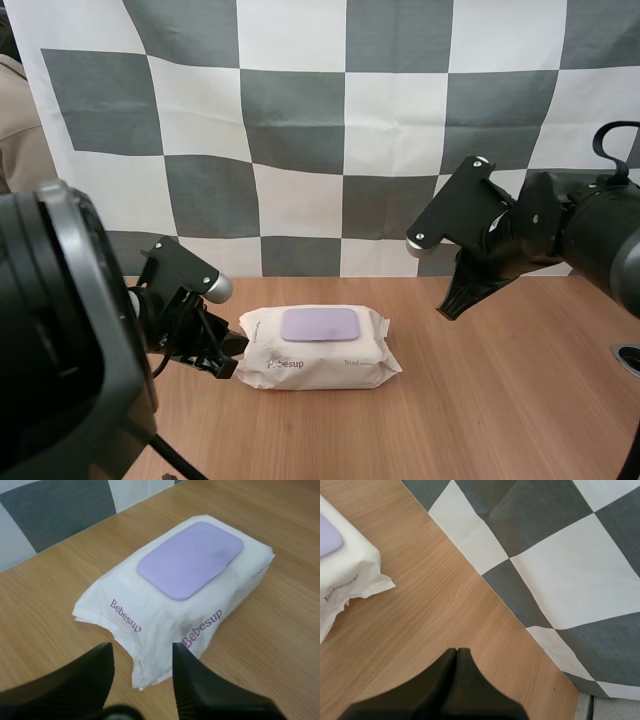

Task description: Open the wet wipes lid

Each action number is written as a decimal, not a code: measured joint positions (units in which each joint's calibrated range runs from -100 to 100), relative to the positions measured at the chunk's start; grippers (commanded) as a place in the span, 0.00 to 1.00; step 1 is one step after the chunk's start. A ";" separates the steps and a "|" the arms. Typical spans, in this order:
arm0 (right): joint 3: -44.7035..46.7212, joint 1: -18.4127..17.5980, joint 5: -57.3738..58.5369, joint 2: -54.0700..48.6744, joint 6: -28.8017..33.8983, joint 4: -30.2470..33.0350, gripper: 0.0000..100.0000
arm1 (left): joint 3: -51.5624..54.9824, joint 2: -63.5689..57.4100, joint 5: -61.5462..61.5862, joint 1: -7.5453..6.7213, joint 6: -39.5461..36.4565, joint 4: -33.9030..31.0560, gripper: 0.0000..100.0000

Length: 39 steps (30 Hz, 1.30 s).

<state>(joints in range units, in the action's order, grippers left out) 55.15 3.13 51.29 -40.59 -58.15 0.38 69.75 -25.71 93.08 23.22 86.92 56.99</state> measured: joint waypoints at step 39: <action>0.00 0.00 2.24 0.00 0.00 0.00 0.04 | 1.61 16.26 -21.39 -6.27 5.50 10.12 0.89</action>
<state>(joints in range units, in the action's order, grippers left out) 55.15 3.13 53.53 -40.59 -58.15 0.38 71.36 -9.45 71.69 16.95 92.42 67.11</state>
